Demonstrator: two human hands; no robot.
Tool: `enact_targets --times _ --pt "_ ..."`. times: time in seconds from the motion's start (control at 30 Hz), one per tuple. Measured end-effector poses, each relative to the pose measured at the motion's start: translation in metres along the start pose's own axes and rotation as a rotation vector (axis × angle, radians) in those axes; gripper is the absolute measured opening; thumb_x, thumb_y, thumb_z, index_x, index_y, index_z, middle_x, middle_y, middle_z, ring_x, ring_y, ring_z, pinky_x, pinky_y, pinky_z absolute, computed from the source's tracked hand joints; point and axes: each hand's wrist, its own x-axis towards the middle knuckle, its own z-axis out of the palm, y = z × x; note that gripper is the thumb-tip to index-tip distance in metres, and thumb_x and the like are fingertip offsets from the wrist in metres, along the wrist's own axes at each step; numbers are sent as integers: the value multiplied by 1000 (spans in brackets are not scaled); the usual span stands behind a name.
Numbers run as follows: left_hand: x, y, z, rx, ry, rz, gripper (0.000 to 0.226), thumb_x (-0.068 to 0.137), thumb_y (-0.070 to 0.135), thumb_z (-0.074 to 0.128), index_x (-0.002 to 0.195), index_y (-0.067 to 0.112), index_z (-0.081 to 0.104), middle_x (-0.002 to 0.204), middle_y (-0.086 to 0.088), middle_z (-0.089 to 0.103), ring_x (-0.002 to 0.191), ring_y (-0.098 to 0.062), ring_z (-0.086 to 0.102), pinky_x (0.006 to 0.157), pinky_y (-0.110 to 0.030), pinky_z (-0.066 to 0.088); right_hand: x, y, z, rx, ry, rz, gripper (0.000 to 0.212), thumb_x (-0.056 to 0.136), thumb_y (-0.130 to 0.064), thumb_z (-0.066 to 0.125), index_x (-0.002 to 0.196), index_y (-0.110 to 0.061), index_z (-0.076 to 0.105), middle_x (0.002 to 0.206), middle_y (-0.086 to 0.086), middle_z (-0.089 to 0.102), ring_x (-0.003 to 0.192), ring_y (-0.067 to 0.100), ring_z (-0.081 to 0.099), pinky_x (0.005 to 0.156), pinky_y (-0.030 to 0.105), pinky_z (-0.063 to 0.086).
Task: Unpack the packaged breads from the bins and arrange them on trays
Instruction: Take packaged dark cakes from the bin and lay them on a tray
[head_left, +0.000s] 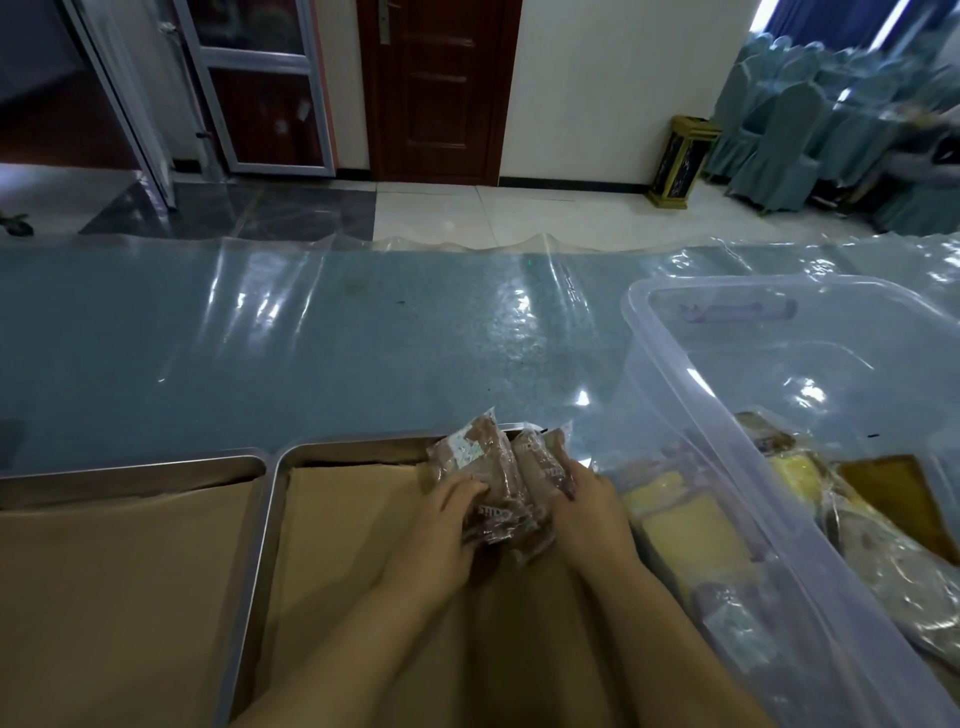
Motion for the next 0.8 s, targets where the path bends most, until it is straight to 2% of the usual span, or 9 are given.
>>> enact_targets --times 0.07,0.13,0.27,0.33,0.5,0.6,0.73,0.8 --pt "2 2 1 30 -14 7 63 77 5 66 130 29 44 138 12 32 122 -10 40 98 -20 37 2 1 -2 -175 1 38 44 95 -31 42 137 -19 42 127 13 48 116 33 47 99 43 40" --pt "1 5 -2 43 -61 0 69 76 10 69 135 29 39 143 10 27 127 -13 36 102 -21 34 -1 0 -3 -296 -14 55 44 94 -24 42 138 -14 39 132 16 45 119 35 45 99 43 40" --pt "-12 13 -16 110 -168 -72 81 78 33 71 144 34 24 152 11 14 138 -16 18 114 -32 22 -19 -9 -11 -447 27 -1 42 94 -25 43 134 -13 42 132 13 45 118 33 45 96 40 41" --pt "-23 20 -26 137 -143 -60 75 80 37 69 143 35 28 151 9 21 135 -16 22 113 -35 25 -35 -18 -19 -473 50 -58 43 92 -27 45 134 -15 42 130 11 46 117 31 46 94 39 43" --pt "-64 52 -61 45 -37 -35 41 81 36 66 121 36 54 123 15 49 110 -7 50 91 -26 45 -92 -47 -42 -548 -58 -238 42 90 -37 51 127 -18 49 123 9 52 111 30 50 93 41 44" --pt "-89 82 -91 77 109 45 24 80 37 67 102 38 59 99 25 52 96 -3 54 78 -24 46 -135 -63 -65 -531 -84 -357 40 88 -43 54 121 -21 51 117 4 57 103 25 55 85 39 48" --pt "-119 135 -132 101 228 168 13 80 37 69 91 37 63 89 22 61 84 3 58 73 -29 52 -188 -79 -113 -423 -1 -531 36 86 -47 54 119 -32 52 114 -8 62 102 15 57 85 38 50" --pt "-129 167 -147 72 253 250 9 80 38 69 87 35 65 83 22 63 80 5 59 70 -29 52 -210 -83 -142 -382 22 -582 40 86 -51 53 124 -39 47 116 -15 59 101 6 55 83 30 49"
